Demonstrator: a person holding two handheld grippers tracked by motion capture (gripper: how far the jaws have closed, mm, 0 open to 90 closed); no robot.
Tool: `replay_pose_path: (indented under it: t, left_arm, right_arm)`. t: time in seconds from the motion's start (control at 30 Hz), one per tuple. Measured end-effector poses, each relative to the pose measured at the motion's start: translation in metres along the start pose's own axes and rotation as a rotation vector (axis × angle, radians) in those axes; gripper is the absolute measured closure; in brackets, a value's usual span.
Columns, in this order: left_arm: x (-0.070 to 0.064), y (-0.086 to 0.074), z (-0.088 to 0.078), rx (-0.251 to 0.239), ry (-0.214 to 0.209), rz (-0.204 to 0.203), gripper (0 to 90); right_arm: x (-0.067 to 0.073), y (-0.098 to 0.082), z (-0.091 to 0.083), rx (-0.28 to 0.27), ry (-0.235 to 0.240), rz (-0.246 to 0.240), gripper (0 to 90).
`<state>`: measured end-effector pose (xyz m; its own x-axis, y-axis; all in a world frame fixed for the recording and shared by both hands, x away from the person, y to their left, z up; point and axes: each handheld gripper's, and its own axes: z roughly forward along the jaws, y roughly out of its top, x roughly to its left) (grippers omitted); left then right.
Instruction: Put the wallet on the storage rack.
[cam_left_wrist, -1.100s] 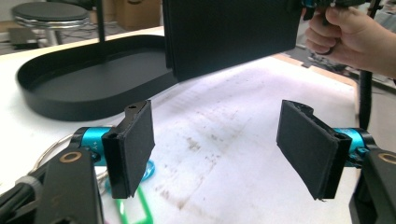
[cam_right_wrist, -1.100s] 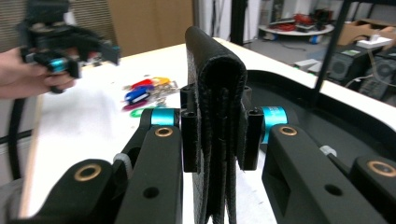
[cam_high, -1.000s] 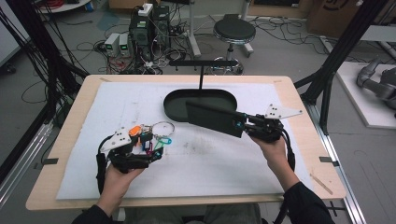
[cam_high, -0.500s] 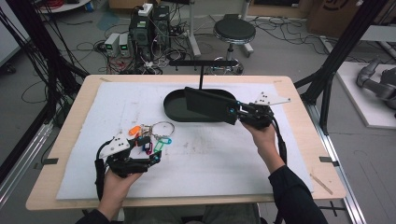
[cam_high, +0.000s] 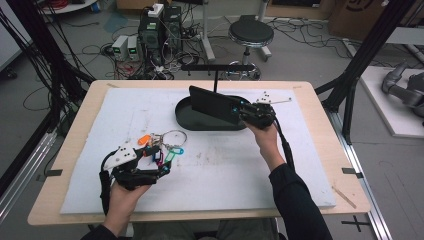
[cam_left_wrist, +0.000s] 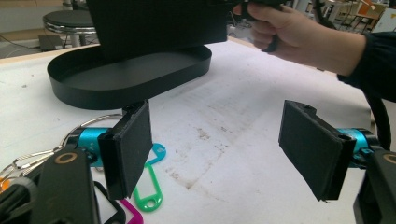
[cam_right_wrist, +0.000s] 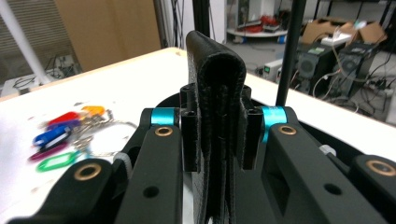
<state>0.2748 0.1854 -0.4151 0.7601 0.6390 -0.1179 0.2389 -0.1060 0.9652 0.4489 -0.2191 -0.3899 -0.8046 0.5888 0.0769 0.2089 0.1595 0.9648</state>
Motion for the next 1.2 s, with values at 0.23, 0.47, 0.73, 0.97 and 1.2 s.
replay_pose_path:
  t: [0.23, 0.47, 0.73, 0.97, 1.2]
  left_arm:
    - [0.000, -0.001, 0.000, 0.005, -0.008, 0.006, 25.7]
    - [0.000, -0.003, 0.001, 0.006, -0.019, 0.004, 25.7]
    - [0.001, -0.004, 0.000, 0.007, -0.024, 0.007, 25.7]
    - [0.001, -0.005, 0.000, 0.007, -0.012, 0.010, 25.7]
    - [0.000, -0.005, -0.001, 0.004, -0.011, 0.021, 25.8]
  right_arm:
    - [-0.010, 0.001, 0.021, 0.035, 0.013, -0.007, 76.5]
    - [-0.022, -0.006, 0.037, 0.034, 0.015, -0.011, 76.5]
    - [-0.034, -0.019, 0.043, 0.037, 0.023, 0.012, 76.3]
    - [-0.041, -0.023, 0.041, 0.071, 0.003, 0.009, 75.1]
    - [-0.044, -0.025, 0.039, 0.152, -0.032, 0.007, 73.0]
